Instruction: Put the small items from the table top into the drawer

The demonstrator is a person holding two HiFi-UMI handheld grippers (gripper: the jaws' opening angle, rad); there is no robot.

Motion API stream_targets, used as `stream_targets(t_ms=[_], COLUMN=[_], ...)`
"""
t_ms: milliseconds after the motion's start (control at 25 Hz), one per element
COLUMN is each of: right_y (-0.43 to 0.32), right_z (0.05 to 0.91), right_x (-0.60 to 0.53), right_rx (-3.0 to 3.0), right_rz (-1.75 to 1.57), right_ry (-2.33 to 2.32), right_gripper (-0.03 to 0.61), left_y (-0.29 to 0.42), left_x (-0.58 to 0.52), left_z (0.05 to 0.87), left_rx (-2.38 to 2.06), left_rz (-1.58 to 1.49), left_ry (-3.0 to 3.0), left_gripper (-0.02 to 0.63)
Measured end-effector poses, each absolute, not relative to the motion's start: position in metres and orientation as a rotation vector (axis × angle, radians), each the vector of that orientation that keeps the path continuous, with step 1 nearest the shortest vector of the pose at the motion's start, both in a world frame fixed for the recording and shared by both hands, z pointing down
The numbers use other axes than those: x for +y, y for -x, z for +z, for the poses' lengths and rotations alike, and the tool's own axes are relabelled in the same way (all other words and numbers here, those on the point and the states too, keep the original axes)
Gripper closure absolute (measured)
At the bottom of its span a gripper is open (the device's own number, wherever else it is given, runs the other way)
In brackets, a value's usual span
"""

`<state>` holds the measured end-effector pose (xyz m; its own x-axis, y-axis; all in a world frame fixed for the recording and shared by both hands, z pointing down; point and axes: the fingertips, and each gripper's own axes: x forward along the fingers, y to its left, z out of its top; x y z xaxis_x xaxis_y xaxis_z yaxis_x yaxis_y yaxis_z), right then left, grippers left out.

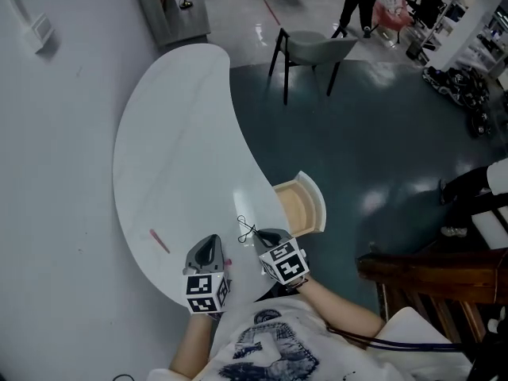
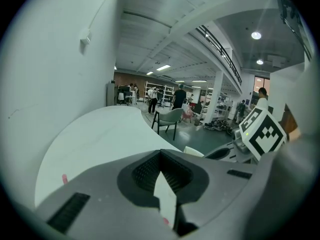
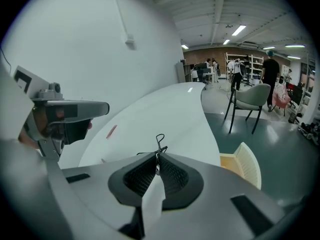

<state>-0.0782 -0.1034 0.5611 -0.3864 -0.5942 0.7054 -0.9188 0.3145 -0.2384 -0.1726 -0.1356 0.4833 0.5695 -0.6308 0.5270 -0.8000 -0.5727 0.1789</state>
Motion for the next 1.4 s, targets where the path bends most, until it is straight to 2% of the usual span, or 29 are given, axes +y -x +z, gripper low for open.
stream_targets(t_ms=[520,840,1080,1400], right_y=[-0.066,-0.136,-0.162,-0.155], right_z=[0.547,0.552,0.565,0.581], right_x=[-0.053,-0.028,-0.019,-0.03], right_rx=[-2.113,-2.123,-2.109,-2.097], right_rz=[0.899,0.898,0.943,0.999], right_ry=[-1.383,-1.384,-1.413,-1.401], right_gripper=[0.54,0.54,0.54,0.54], left_y=[0.044,-0.01,-0.031,-0.029], left_x=[-0.086,-0.062,-0.055,-0.075], left_z=[0.471,0.476,0.478,0.493], left_rx=[-1.211,-1.267,-1.269,-1.276], left_rz=[0.598,0.599,0.622,0.661], left_ry=[-2.417,-2.404,-2.42,-2.387], left_gripper=[0.594,0.594,0.594,0.594])
